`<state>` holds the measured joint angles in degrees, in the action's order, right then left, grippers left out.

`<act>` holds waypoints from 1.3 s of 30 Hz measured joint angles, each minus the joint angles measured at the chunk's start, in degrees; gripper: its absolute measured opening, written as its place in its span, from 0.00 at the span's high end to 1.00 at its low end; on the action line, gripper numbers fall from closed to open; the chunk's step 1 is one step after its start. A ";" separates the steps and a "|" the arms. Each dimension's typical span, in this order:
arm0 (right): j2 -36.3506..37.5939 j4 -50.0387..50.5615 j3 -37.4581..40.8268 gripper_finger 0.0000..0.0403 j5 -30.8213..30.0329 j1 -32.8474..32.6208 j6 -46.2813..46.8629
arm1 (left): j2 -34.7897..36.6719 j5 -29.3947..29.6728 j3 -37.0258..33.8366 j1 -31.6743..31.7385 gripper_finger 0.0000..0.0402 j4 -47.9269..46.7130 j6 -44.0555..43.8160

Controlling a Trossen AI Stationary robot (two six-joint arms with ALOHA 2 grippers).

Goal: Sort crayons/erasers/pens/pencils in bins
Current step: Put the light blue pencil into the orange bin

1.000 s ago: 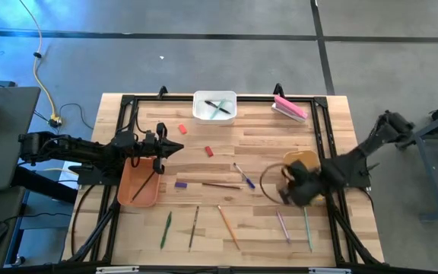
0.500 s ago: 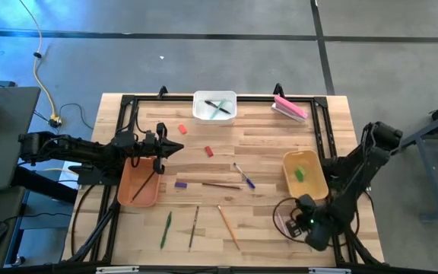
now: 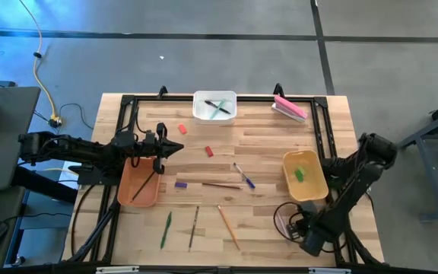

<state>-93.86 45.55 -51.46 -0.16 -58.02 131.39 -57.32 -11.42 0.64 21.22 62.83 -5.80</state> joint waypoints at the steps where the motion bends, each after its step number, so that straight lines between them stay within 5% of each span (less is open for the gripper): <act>1: -0.68 -0.01 0.00 0.70 0.53 -0.03 0.17 | 0.00 0.00 0.00 0.01 1.00 0.00 -0.01; 8: -3.84 -1.73 -0.24 0.75 3.55 0.02 1.12 | 0.00 0.00 -0.02 0.01 1.00 0.01 -1.11; 18: -4.14 -2.96 -0.11 0.96 0.58 -0.02 -0.48 | 0.00 0.00 -0.02 0.00 1.00 0.03 -2.82; 23: -4.49 -0.71 -2.70 0.98 -2.05 -1.05 -2.60 | 0.00 0.02 -0.02 -0.01 1.00 0.03 -6.03; 31: -4.36 2.12 -11.98 0.99 -18.63 -0.20 -12.59 | 0.00 -0.09 0.70 -0.01 1.00 -0.19 -8.78; 39: -4.29 -4.75 -11.12 0.99 -28.11 11.01 -38.45 | 0.00 -0.09 0.92 -0.01 1.00 -0.06 -10.44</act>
<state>-98.15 40.80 -62.58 -28.26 -47.01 92.93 -57.32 -11.51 1.56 21.21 62.76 -16.25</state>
